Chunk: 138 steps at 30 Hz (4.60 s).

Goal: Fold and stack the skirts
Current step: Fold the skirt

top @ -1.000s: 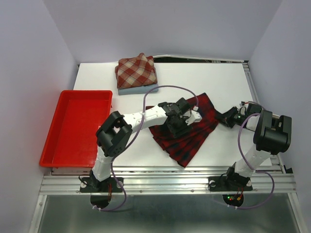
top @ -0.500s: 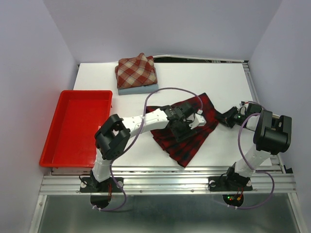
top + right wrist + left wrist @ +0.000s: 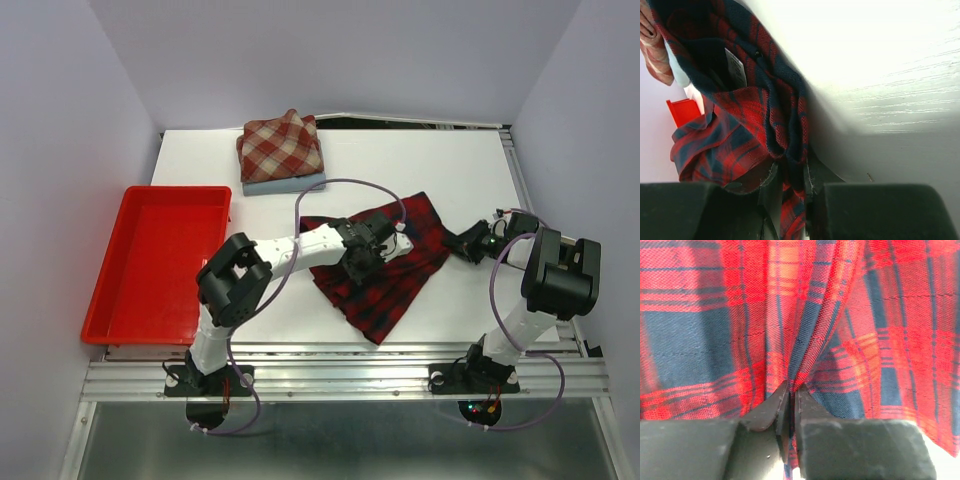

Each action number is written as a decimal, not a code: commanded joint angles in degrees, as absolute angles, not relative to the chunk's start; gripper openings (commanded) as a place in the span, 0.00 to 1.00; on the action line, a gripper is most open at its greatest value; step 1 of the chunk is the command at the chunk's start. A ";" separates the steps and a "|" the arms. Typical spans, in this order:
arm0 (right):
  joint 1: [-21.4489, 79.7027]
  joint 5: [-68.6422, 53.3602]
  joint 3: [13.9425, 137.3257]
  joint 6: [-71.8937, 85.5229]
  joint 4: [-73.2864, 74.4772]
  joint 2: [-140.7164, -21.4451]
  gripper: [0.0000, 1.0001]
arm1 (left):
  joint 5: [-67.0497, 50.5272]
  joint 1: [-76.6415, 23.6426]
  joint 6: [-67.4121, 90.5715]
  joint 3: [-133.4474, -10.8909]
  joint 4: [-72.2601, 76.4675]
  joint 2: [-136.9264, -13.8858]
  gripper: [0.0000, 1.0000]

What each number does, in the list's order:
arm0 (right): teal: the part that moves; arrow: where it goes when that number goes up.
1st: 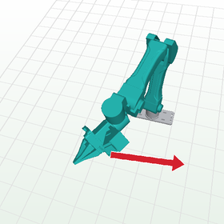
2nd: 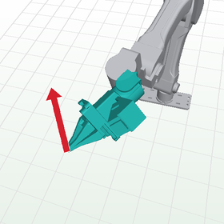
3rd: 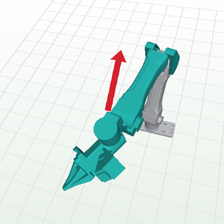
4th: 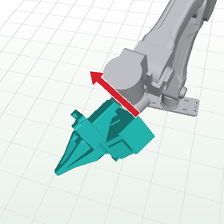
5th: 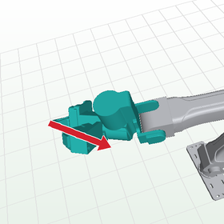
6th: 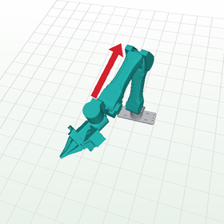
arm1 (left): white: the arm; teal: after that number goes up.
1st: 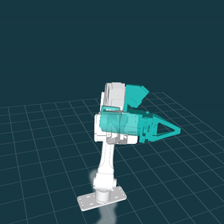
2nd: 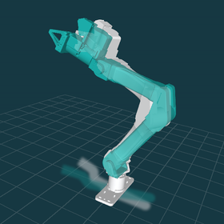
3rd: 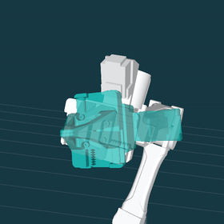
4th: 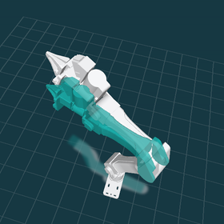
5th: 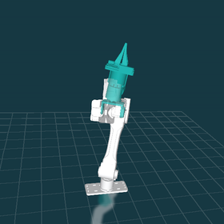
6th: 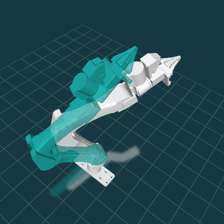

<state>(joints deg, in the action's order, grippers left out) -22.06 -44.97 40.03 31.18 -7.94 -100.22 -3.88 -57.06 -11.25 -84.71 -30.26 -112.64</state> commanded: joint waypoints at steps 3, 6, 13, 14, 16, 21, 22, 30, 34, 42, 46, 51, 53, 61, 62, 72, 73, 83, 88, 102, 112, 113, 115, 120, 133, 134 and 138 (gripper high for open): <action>-21.97 -42.19 39.55 29.35 -7.73 -98.70 0.01 | -4.91 -55.46 -10.72 -87.88 -33.83 -109.78 0.00; -21.97 -42.28 39.38 29.88 -8.43 -98.61 0.01 | -8.86 -55.46 -12.48 -91.74 -38.57 -108.20 0.00; -21.97 -42.01 38.58 30.67 -9.32 -97.65 0.01 | -18.43 -55.55 -16.87 -102.37 -50.17 -106.61 0.00; -21.97 -41.66 38.50 30.85 -9.32 -97.47 0.01 | -19.33 -55.72 -17.22 -103.35 -52.45 -107.05 0.00; -21.97 -41.57 38.23 30.94 -9.84 -96.94 0.01 | -22.93 -56.33 -18.28 -105.64 -54.48 -107.49 0.00; -21.97 -41.05 38.06 30.94 -9.84 -96.77 0.01 | -29.78 -60.90 -19.34 -101.02 -55.20 -109.60 0.00; -21.97 -40.96 38.06 30.94 -9.76 -96.77 0.01 | -30.49 -61.34 -18.73 -99.59 -54.15 -109.95 0.00; -21.97 -40.25 38.06 30.94 -9.58 -96.76 0.01 | -34.98 -63.28 -11.87 -91.77 -40.00 -115.48 0.00; -21.97 -39.99 37.97 30.85 -9.49 -97.03 0.01 | -36.12 -63.28 -8.27 -90.01 -34.02 -117.33 0.03; -21.97 -39.99 38.41 30.06 -8.88 -97.39 0.01 | -32.89 -63.20 -8.25 -90.96 -32.42 -119.89 0.32; -21.97 -39.99 38.41 28.48 -7.74 -96.24 0.01 | -32.16 -60.65 -11.60 -93.42 -34.89 -113.13 0.41; -21.97 -40.16 38.15 23.31 -4.58 -93.44 0.01 | -33.39 -46.46 -11.70 -93.26 -31.92 -101.80 0.85; -21.97 -41.91 38.23 21.45 -1.51 -92.47 0.01 | -32.09 -43.34 -11.43 -92.73 -32.16 -101.08 0.85; -21.97 -42.55 42.79 9.06 15.54 -83.33 0.73 | -29.62 -44.03 -8.17 -84.99 -26.89 -102.82 0.69; -21.97 -41.84 43.76 8.10 18.78 -81.84 0.77 | -29.45 -44.56 -7.74 -84.73 -26.55 -104.66 0.68; -22.33 -43.29 60.71 -5.97 22.94 -80.74 0.80 | -22.95 -45.09 -15.53 -85.95 -29.96 -119.96 0.44; -21.63 -43.85 62.82 -6.15 23.81 -82.34 0.78 | -19.89 -45.09 -16.69 -87.00 -30.32 -121.10 0.44; -9.42 -46.50 79.27 -4.30 14.69 -99.82 0.69 | -4.49 -45.70 -45.86 -86.40 -17.16 -118.66 0.51; -2.91 -45.62 85.24 -7.11 14.50 -108.53 0.69 | -5.01 -44.12 -45.45 -87.36 -13.27 -113.39 0.69; -2.02 -37.98 80.01 -25.82 28.81 -113.04 0.35 | -22.66 -49.92 -28.13 -77.62 -34.08 -92.73 0.58; -1.49 -35.06 65.04 -33.04 46.20 -97.92 0.23 | -29.72 -57.11 -23.13 -65.13 -31.92 -91.65 0.41; -1.49 -35.07 65.04 -33.05 47.62 -97.48 0.22 | -29.01 -57.13 -23.12 -64.95 -31.90 -91.67 0.41; -1.49 -36.81 65.13 -33.31 51.48 -96.42 0.23 | -27.09 -57.39 -20.85 -64.86 -29.54 -95.17 0.41; -1.49 -38.06 64.34 -36.29 56.33 -95.27 0.23 | -23.29 -53.36 -16.79 -67.06 -25.33 -105.53 0.34; -3.34 -41.75 95.25 -13.29 38.78 -105.27 0.53 | -16.44 -45.53 -22.32 -70.32 -28.47 -113.29 0.30; -3.34 -41.40 99.19 -12.23 37.19 -107.12 0.54 | -16.00 -45.44 -23.02 -69.88 -29.09 -113.12 0.30; -3.34 -40.78 110.08 -10.37 35.59 -118.89 0.60 | -14.07 -45.44 -25.04 -68.47 -29.70 -112.24 0.30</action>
